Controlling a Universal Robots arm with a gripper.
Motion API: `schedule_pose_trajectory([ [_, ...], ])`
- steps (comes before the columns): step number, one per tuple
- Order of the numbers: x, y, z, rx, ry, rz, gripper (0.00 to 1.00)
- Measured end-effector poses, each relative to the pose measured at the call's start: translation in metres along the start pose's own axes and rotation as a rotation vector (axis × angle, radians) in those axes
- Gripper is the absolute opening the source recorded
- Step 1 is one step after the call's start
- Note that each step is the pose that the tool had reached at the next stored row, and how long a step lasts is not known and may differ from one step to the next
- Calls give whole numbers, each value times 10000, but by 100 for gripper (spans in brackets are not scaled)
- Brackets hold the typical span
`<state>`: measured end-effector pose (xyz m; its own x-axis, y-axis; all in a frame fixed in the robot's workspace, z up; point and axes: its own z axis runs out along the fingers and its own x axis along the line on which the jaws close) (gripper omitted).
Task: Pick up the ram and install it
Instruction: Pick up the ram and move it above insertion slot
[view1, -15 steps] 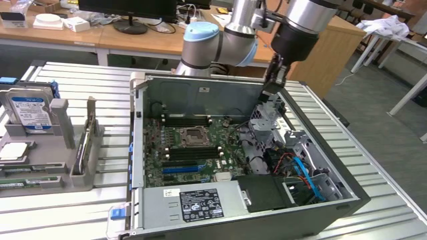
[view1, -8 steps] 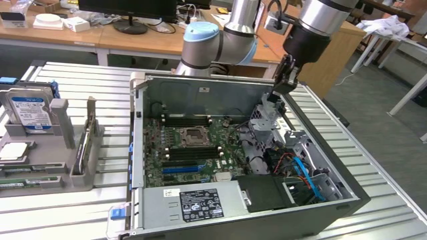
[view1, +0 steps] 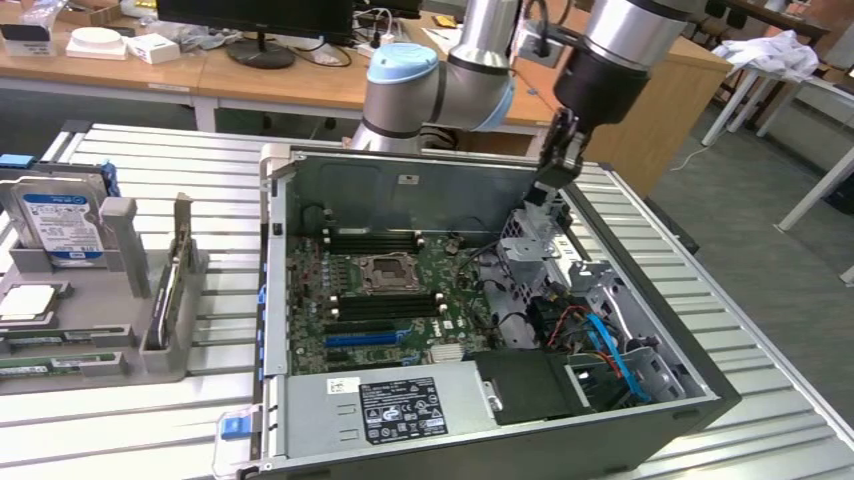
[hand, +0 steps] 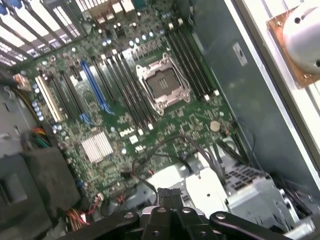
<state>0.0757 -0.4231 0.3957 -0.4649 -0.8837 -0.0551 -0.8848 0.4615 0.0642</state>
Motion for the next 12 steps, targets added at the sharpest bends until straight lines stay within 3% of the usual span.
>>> schedule_pose_trajectory([
  [5,107,203,8,97,-52,-8,10],
  [12,254,483,18,135,-71,-11,10],
])
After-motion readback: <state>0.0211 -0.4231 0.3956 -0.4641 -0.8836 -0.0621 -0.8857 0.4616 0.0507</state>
